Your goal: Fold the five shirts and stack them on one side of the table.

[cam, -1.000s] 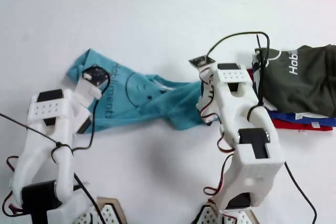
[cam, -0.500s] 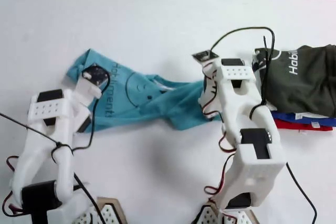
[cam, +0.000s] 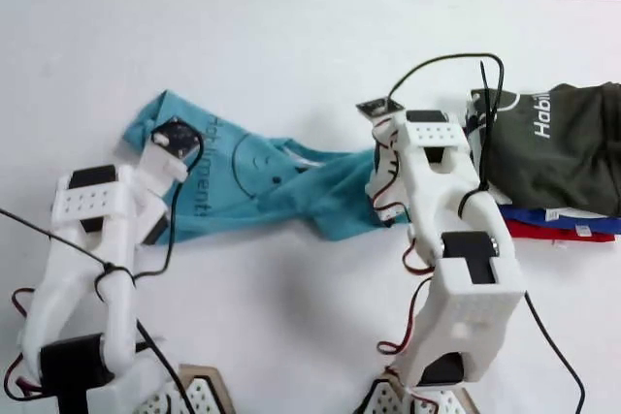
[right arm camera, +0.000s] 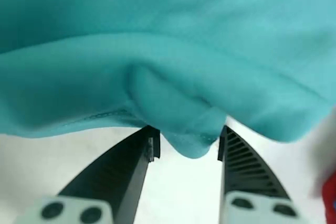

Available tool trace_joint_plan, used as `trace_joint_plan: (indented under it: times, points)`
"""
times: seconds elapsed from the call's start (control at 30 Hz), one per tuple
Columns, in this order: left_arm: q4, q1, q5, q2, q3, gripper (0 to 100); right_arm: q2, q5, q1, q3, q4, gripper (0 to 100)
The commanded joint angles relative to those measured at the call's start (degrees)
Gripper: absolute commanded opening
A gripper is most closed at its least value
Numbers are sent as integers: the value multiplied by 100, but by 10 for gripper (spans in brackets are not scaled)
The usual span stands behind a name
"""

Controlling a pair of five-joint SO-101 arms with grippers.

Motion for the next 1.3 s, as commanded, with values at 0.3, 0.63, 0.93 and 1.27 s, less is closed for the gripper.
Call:
trace_joint_plan:
  times: [0.3, 0.63, 0.93, 1.27]
  points:
    - [-18, 0, 70, -264, -75, 25, -180, -9, 66, -185, -207, 22]
    - [1354, 18, 229, -273, -1895, 25, -3688, 607, 84, -176, 224, 22]
    - [3165, 18, 360, -281, -4215, 25, -6413, 862, 110, -176, 66, 21]
    - [3956, 53, 519, -1143, -5789, 24, -7459, 862, 435, -826, -13, 21]
